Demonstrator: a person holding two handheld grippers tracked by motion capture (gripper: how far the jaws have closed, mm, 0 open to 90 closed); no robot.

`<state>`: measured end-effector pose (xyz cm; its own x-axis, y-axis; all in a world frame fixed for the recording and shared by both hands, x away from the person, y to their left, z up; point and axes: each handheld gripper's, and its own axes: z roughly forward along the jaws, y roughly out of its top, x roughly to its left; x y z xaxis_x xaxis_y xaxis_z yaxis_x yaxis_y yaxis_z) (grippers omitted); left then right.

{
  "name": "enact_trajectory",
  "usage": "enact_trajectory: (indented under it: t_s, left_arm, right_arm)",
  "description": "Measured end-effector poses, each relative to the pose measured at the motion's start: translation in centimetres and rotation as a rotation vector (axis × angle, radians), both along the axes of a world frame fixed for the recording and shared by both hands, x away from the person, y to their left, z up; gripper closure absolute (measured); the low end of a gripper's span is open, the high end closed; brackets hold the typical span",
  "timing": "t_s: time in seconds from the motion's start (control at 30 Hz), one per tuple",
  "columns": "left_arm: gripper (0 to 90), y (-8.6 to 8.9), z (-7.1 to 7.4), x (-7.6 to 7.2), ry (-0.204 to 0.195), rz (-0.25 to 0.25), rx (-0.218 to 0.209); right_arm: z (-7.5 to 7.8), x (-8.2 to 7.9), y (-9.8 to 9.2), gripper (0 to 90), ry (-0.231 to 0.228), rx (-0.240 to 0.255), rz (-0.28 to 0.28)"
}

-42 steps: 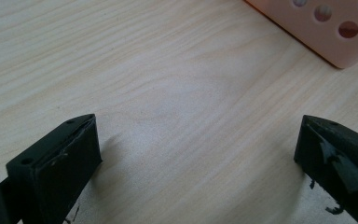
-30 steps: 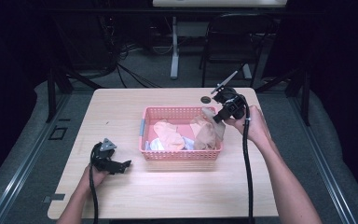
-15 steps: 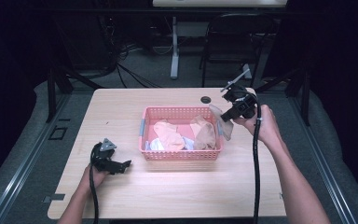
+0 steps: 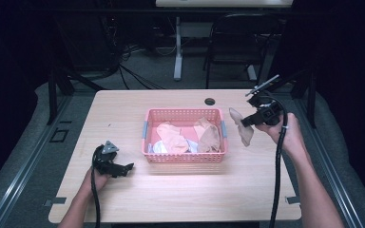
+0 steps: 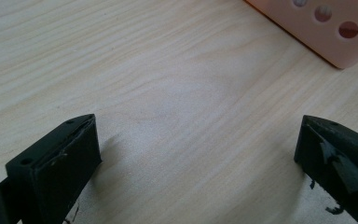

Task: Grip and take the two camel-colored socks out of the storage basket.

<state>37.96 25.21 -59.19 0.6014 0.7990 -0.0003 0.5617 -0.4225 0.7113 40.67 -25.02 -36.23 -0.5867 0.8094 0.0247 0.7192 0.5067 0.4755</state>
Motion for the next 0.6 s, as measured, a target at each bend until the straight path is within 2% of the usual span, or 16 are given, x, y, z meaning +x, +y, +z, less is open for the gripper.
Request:
enact_trajectory:
  t_s: [0.07,0.17,0.23,0.5,0.57,0.6]
  left_arm:
    - [0.0,0.0,0.0,0.0,0.0,0.0,0.0]
    - [0.0,0.0,0.0,0.0,0.0,-0.001,0.001]
    - [0.0,0.0,0.0,0.0,-0.001,-0.004,0.002]
    - [0.0,0.0,0.0,0.0,-0.001,-0.003,0.001]
    - [0.0,0.0,0.0,0.0,-0.001,-0.004,0.002]
    - [0.0,0.0,0.0,0.0,-0.001,-0.004,0.001]
  right_arm:
    - [-0.2,-0.2,-1.0,86.0,-0.004,0.024,-0.017]
    - [-0.5,-0.4,-2.2,86.0,-0.003,0.03,-0.04]
    - [-1.1,-0.6,-3.1,86.0,0.006,0.007,-0.055]
    - [-2.9,-1.1,-5.3,86.0,0.017,-0.008,-0.105]
    - [-3.3,-1.2,-5.8,86.0,0.004,0.039,-0.119]
    - [-3.6,-1.1,-5.9,86.0,0.013,0.022,-0.122]
